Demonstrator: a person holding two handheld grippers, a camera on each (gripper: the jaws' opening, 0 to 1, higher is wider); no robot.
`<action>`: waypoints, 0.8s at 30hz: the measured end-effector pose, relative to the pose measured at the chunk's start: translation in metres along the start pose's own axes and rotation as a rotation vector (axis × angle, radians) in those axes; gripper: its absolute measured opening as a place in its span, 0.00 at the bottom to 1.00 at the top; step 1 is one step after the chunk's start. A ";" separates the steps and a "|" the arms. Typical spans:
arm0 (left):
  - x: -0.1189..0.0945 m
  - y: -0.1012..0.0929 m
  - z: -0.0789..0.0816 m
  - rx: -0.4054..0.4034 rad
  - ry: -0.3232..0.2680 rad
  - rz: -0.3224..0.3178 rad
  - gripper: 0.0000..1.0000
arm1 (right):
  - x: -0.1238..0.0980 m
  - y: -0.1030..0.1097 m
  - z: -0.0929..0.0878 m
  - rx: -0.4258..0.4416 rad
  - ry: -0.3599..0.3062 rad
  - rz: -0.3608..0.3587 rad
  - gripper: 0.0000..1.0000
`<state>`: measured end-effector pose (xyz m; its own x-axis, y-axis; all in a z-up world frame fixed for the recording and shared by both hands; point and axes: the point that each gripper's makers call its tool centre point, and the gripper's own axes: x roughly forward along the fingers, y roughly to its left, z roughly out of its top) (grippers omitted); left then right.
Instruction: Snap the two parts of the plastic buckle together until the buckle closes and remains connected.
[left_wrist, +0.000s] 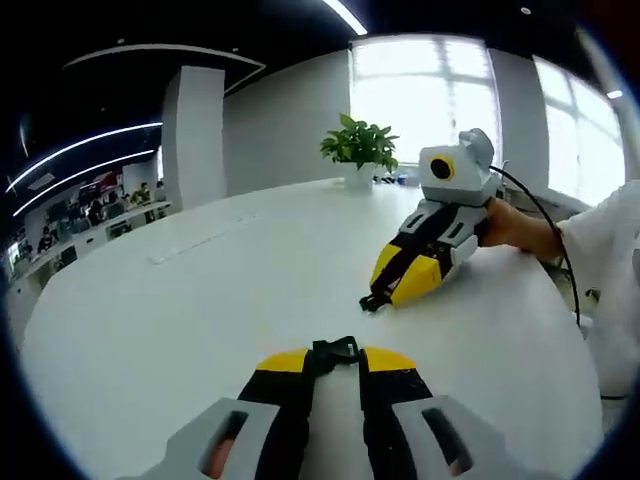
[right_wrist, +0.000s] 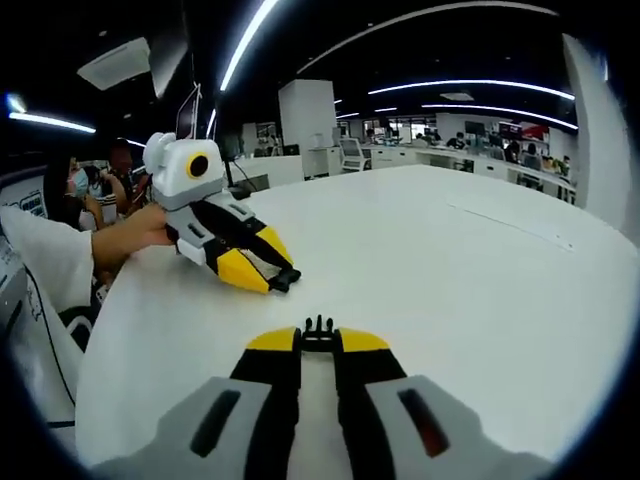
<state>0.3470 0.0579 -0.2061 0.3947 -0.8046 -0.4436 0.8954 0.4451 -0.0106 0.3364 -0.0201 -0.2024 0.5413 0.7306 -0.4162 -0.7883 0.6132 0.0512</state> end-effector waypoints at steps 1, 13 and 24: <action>0.000 -0.001 0.000 0.004 0.004 -0.007 0.17 | 0.000 0.002 -0.001 -0.009 0.004 0.009 0.13; -0.003 -0.013 0.001 0.086 0.004 -0.134 0.17 | -0.001 0.009 0.001 -0.077 0.006 0.072 0.13; -0.007 -0.016 -0.001 0.154 0.015 -0.228 0.17 | -0.001 0.012 -0.003 -0.117 0.034 0.117 0.13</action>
<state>0.3296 0.0571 -0.2039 0.1768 -0.8709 -0.4586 0.9821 0.1866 0.0244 0.3253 -0.0139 -0.2040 0.4348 0.7831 -0.4446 -0.8753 0.4835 -0.0044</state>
